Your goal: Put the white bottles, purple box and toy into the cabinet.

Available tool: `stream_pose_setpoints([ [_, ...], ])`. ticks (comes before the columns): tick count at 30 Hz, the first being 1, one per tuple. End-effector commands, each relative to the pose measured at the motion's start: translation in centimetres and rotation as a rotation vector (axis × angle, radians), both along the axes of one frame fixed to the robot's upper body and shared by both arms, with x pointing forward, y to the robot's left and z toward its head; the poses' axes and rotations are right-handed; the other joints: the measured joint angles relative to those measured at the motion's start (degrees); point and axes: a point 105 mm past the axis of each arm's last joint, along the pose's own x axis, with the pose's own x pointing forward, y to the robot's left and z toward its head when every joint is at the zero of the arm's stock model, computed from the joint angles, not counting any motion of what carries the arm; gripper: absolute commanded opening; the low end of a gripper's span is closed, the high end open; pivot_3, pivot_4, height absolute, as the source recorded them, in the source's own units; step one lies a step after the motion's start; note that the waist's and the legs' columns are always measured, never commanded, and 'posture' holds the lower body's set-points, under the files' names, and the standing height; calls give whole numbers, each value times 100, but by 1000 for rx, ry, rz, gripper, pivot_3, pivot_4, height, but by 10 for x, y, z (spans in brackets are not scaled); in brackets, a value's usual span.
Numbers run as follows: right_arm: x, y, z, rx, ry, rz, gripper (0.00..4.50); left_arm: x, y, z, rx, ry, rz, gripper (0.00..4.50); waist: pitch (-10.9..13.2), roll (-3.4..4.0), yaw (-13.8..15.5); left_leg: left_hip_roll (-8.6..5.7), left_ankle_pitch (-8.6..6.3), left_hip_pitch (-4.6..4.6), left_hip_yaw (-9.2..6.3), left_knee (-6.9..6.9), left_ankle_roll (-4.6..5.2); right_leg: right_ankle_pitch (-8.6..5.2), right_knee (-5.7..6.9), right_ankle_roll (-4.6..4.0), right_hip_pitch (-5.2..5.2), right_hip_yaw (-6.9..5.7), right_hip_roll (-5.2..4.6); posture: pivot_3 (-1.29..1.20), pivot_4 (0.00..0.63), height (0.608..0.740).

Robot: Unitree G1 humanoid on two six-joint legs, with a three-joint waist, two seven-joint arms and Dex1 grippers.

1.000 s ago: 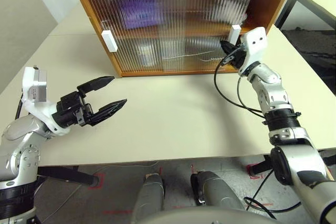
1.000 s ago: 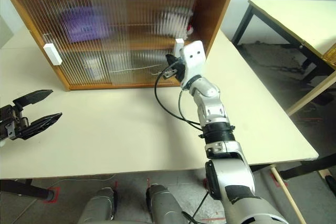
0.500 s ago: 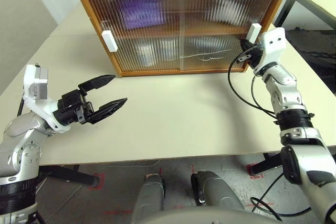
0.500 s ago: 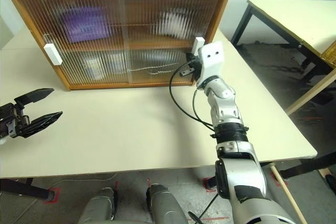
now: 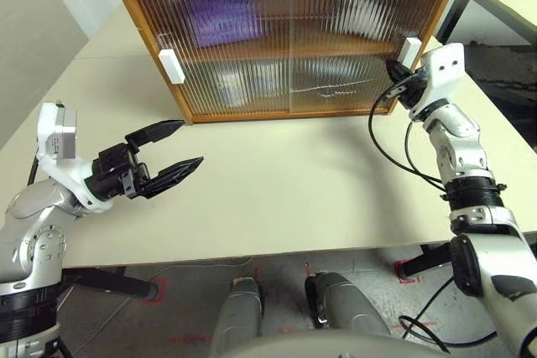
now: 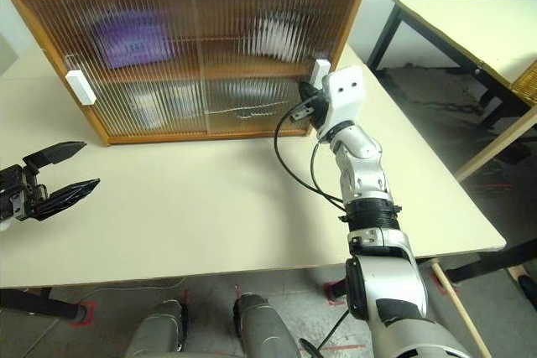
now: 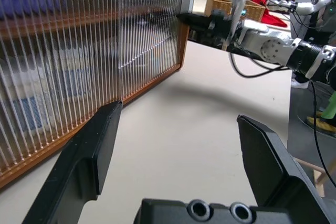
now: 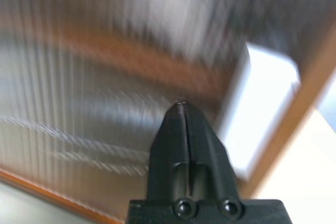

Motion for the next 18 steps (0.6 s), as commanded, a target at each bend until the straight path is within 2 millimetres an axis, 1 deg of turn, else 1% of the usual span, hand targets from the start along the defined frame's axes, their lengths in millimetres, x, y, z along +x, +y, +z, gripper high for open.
stream_pose_setpoints([
  [1,-12,18,14,24,-39,101,1253,-3,5,-1,4,11,11,4500,-1,2,-47,2,3,1,0,-2,5,-3,0,0,0,-2,3,-175,89,740],
  [3,-21,29,17,33,-52,160,1967,-4,6,1,-8,2,16,4500,-3,2,-97,6,5,2,0,-3,8,-10,0,-7,-1,-3,7,-175,89,740],
  [6,-40,50,14,41,-61,282,3103,-8,6,1,-6,1,11,4500,-7,-1,-144,14,14,2,1,-2,20,-20,0,-23,0,-4,16,-175,89,740],
  [8,-48,56,12,50,-59,333,3859,-9,7,2,-7,-1,7,4500,-7,0,-167,14,19,1,4,-1,26,-25,0,-32,2,-3,17,-167,90,740],
  [10,-57,62,9,58,-51,420,4478,-10,6,4,-9,-8,2,4500,-7,0,-180,13,19,-4,6,2,25,-29,-1,-28,2,-2,17,-166,90,740],
  [11,-64,63,10,78,-47,479,4478,-10,7,5,-11,-12,1,4500,-7,0,-184,12,19,-5,6,5,25,-39,-1,-11,2,-2,15,-166,90,740],
  [13,-72,59,11,84,-55,542,4478,-10,8,6,-8,-15,6,4500,-9,-3,-178,11,19,-10,8,11,25,-51,-2,-3,3,-1,14,-164,89,740],
  [16,-77,47,9,53,-86,547,4478,-9,11,5,-2,-15,31,4500,-9,-3,-158,8,19,-11,5,23,25,-52,-1,-5,10,-3,13,-157,90,740],
  [18,-85,39,-4,20,-47,573,4478,-7,19,5,-20,-4,103,4500,-14,-7,-154,8,19,-9,4,33,25,-52,-1,-5,17,-3,13,-160,89,740],
])
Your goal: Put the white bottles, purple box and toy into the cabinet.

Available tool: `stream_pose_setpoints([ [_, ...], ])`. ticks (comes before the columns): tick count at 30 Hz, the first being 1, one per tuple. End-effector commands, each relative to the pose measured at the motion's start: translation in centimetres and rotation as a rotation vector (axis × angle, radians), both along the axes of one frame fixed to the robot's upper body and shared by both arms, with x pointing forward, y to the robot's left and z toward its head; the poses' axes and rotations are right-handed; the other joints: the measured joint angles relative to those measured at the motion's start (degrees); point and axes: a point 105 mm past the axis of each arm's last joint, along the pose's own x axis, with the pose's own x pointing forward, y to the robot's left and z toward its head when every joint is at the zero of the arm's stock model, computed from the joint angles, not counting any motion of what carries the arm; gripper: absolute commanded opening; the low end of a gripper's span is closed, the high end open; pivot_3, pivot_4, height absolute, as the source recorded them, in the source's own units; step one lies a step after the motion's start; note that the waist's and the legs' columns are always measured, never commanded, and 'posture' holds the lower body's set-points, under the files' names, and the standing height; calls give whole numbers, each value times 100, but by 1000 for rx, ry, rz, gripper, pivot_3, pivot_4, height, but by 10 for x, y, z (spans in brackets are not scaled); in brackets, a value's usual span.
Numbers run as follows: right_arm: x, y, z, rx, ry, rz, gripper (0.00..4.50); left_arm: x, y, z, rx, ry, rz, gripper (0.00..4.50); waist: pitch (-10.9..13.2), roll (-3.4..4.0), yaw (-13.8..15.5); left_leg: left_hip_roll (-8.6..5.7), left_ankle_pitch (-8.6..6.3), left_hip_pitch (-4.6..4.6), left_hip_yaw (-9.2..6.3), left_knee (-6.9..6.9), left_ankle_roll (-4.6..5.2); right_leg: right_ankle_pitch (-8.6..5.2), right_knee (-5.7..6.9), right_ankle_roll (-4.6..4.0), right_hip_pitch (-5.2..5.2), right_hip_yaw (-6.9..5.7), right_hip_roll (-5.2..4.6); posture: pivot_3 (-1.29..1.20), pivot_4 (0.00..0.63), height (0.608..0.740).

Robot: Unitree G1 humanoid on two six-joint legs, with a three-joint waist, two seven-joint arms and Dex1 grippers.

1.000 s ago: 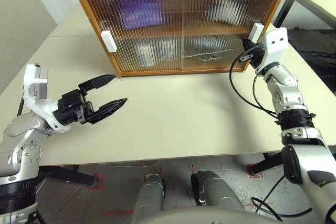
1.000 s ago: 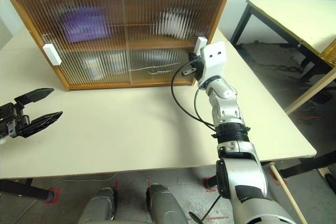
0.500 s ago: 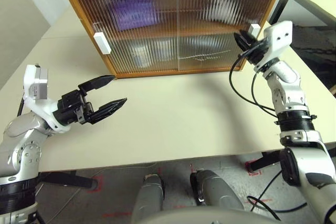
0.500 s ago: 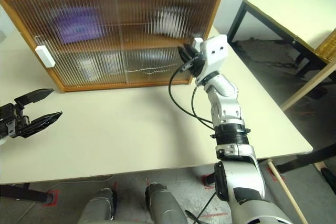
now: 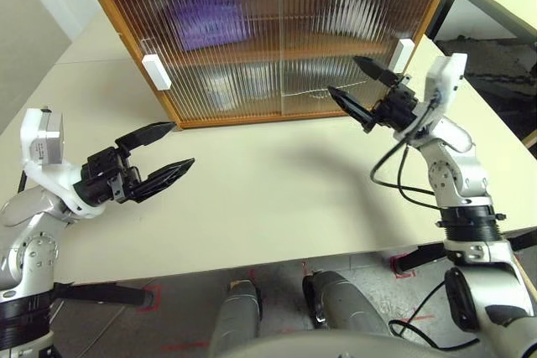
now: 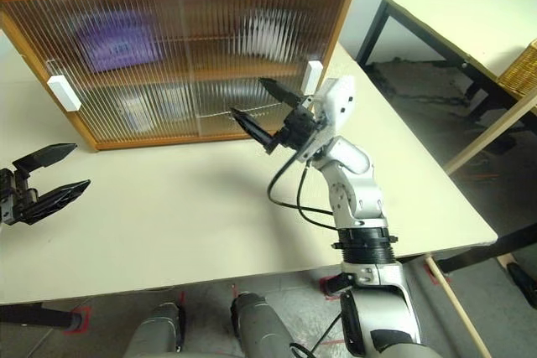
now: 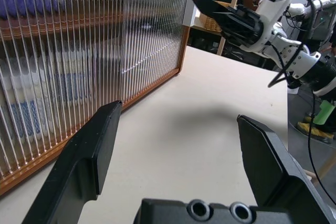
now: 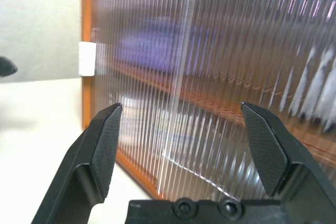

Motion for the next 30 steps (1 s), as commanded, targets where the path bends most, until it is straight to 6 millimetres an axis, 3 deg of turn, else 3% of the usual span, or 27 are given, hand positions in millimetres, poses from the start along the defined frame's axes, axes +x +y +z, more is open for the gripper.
stream_pose_setpoints([
  [1,-14,-19,-17,-29,39,31,4478,1,15,2,-1,6,134,4500,-6,-6,-1,0,0,2,0,2,0,0,0,0,4,0,0,-160,89,740],
  [4,-16,-43,-39,-72,130,-28,4478,8,37,-5,14,19,359,4500,-8,-5,-3,-3,-1,14,0,4,-3,-10,0,11,18,-1,0,-154,90,740],
  [8,2,-92,-51,27,228,-217,4478,10,84,-30,-13,85,793,4500,-12,7,-42,-24,-3,78,8,-1,-10,-22,-5,32,79,13,-1,-137,91,740],
  [10,5,-110,-64,-31,263,-269,4478,5,105,-39,18,114,944,4500,-11,4,-39,-28,-6,100,7,-1,-16,-27,-6,37,101,16,-1,-122,94,740],
  [15,9,-142,-79,-32,363,-320,4478,-5,142,-44,81,122,1154,4500,-9,7,39,-29,-25,100,-6,-9,-50,-30,-7,37,99,16,-2,-102,95,740],
  [18,13,-174,-77,77,385,-423,4478,-6,143,-47,114,116,1168,4500,-7,21,94,-29,-24,100,-6,-17,-78,-31,-7,35,97,20,-3,-96,97,740],
  [22,0,-215,-85,93,380,-576,4478,-5,137,-61,89,146,1207,4500,-2,28,254,-28,-21,97,-1,-28,-116,-62,-5,32,95,29,-10,-108,120,740],
  [30,-4,-216,-94,93,366,-596,4478,-7,135,-72,64,161,1223,4500,5,17,259,-31,-54,98,21,-35,-138,-78,-4,13,95,68,-12,-137,120,740],
])
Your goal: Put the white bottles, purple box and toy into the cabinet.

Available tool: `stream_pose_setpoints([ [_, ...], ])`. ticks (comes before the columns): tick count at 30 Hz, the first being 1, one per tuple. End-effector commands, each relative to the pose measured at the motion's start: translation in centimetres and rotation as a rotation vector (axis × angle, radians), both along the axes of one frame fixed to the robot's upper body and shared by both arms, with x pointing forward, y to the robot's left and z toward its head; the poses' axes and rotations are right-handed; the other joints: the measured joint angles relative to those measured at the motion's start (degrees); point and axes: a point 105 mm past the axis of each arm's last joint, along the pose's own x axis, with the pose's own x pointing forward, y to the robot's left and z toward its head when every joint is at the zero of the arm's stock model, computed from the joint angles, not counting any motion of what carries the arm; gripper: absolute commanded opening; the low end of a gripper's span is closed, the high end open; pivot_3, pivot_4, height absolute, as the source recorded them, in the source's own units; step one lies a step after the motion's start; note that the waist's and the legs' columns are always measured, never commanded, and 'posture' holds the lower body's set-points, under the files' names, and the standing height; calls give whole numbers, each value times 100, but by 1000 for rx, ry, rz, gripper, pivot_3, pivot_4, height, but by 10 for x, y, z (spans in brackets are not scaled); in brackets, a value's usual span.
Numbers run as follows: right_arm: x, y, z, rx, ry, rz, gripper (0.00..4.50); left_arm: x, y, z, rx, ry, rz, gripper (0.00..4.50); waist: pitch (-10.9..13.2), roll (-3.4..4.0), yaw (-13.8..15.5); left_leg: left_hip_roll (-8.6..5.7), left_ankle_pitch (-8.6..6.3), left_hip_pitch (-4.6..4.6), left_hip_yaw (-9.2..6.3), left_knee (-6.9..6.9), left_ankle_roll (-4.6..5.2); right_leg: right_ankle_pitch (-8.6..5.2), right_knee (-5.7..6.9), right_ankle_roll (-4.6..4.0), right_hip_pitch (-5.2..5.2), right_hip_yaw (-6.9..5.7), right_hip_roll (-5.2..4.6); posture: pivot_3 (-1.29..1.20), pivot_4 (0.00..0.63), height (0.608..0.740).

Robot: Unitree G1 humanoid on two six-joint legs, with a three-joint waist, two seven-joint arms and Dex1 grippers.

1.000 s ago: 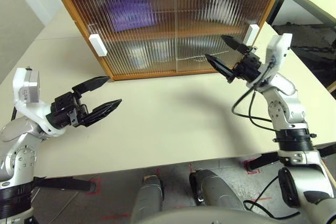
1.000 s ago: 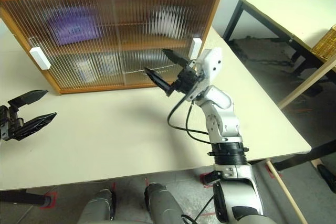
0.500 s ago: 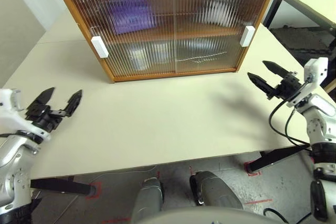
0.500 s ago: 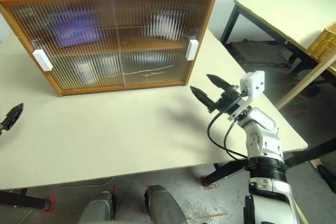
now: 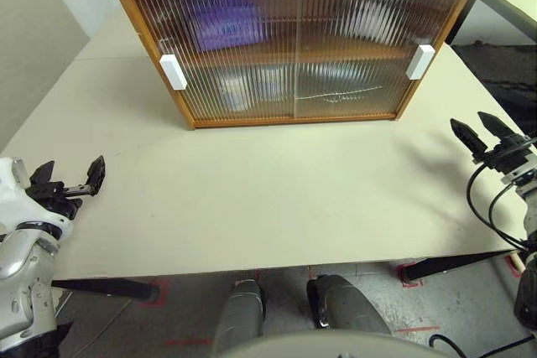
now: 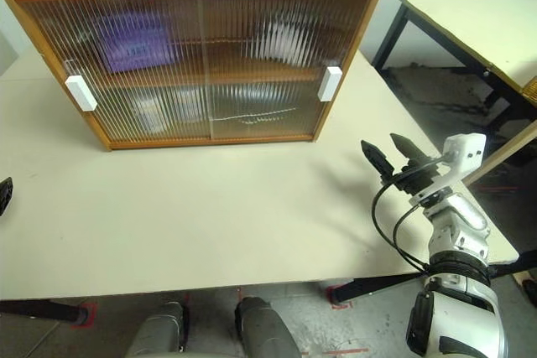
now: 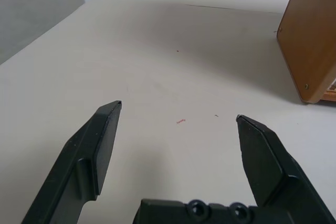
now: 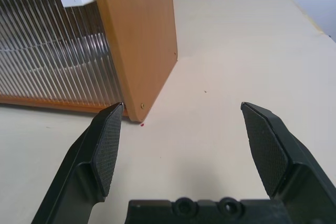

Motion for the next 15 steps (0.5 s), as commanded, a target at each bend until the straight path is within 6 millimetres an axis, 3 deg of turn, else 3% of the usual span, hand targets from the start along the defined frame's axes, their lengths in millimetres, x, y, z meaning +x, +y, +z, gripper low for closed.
stream_pose_setpoints([
  [1,-4,-2,-4,-3,1,-10,4478,0,-5,-9,3,31,-24,4500,1,-1,-12,-1,-1,0,3,0,1,-1,0,2,0,5,0,-133,119,740],
  [7,-2,-1,-1,-5,1,23,4478,5,-10,-8,6,16,-28,4500,11,-17,-47,-8,-3,10,20,1,2,1,0,30,5,57,8,-99,117,740],
  [10,4,1,1,1,-1,29,4478,4,-9,-4,13,4,-18,4500,11,-18,-43,-12,-3,18,27,7,2,-21,0,85,9,74,7,-73,117,740],
  [15,8,5,-2,-2,12,40,4478,0,-7,1,21,-5,-6,4500,22,-35,-26,-9,-3,46,27,2,2,-18,1,81,27,83,7,-51,122,740],
])
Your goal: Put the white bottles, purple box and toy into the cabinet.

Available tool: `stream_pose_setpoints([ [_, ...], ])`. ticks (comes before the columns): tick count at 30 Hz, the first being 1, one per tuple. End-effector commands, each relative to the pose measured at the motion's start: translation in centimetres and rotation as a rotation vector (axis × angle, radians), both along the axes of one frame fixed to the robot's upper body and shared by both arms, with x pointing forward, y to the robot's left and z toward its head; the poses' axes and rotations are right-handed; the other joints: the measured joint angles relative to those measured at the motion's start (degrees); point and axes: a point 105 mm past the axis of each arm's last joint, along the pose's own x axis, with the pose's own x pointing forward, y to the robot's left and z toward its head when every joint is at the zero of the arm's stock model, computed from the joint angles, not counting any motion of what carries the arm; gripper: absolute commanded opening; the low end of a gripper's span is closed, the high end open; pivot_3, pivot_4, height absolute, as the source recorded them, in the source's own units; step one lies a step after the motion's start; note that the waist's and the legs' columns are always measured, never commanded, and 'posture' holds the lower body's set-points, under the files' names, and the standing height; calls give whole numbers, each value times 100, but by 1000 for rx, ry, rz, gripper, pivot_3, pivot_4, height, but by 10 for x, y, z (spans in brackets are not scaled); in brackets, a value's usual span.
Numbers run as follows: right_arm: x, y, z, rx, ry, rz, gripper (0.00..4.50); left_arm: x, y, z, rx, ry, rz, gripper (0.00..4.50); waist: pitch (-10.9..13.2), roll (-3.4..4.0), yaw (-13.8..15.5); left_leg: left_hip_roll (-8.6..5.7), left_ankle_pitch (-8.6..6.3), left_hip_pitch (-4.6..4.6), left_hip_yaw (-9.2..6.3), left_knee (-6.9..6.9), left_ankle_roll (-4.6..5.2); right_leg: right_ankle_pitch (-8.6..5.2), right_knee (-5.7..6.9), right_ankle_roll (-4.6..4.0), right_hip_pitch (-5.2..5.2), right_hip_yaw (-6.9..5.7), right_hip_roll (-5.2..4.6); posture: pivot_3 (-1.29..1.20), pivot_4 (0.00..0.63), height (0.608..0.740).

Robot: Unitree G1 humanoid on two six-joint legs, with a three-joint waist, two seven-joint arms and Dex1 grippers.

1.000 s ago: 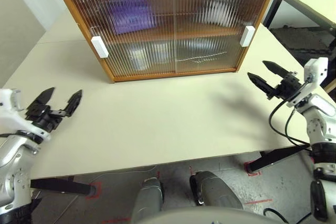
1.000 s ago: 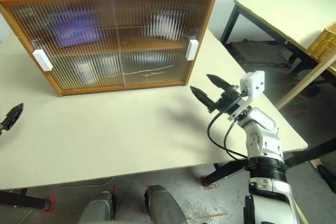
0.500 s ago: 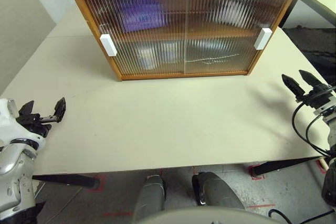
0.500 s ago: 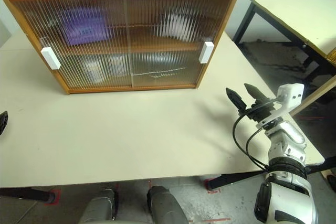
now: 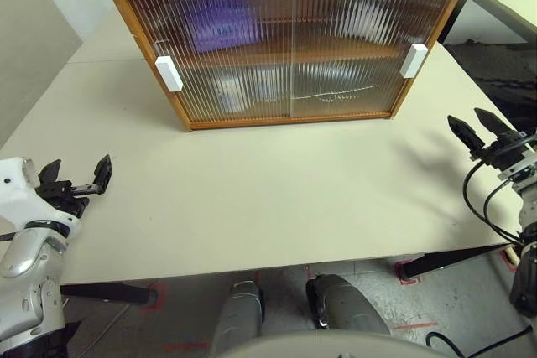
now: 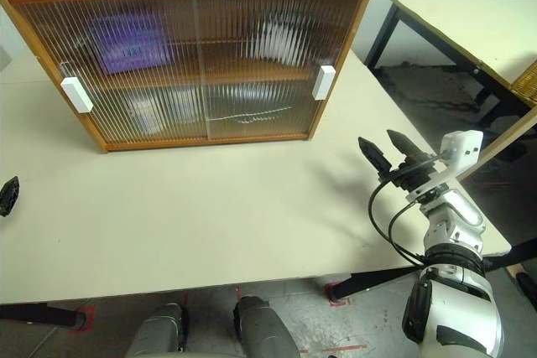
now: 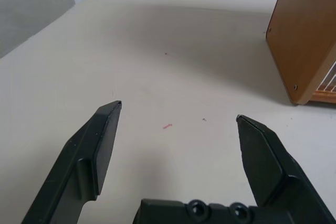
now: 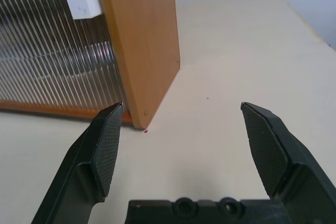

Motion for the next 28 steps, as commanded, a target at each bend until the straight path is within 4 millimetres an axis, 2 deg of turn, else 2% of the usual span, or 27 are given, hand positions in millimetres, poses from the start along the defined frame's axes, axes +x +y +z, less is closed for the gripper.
stream_pose_setpoints([
  [1,0,1,-6,-8,23,5,4478,-5,1,2,8,0,9,4500,3,-4,23,0,0,1,0,-1,0,5,0,-10,0,0,0,-44,125,740],
  [3,1,4,-7,-11,27,19,4478,-8,2,3,10,-3,14,4500,10,-7,41,0,-2,1,0,-4,-3,27,0,-55,-1,2,0,-45,129,740],
  [9,3,4,-4,-22,21,25,4478,-6,2,3,6,-4,14,4500,58,-27,77,0,-6,3,0,-6,-8,22,0,-58,-1,6,0,-56,153,740],
  [12,0,-2,0,-27,20,13,4478,-5,3,8,11,-10,14,4500,151,-40,99,1,-6,3,-1,-6,-9,23,0,-59,-2,9,-1,-50,197,740],
  [16,-9,-14,-4,-30,39,-18,4478,-15,5,6,16,13,21,4500,286,-47,120,0,-11,-9,0,-7,-18,21,0,-61,-15,17,-3,-47,218,740],
  [21,-11,-18,-5,-28,45,-34,4478,-24,10,5,18,22,43,4500,400,-57,125,3,-37,-12,0,-15,-35,-9,0,-76,-27,18,-2,-32,230,740],
  [28,-2,-14,1,-35,37,-33,4478,-28,9,3,10,17,55,4500,443,-58,154,5,-64,-12,3,-17,-15,-30,0,-67,-26,21,-2,-20,224,740],
])
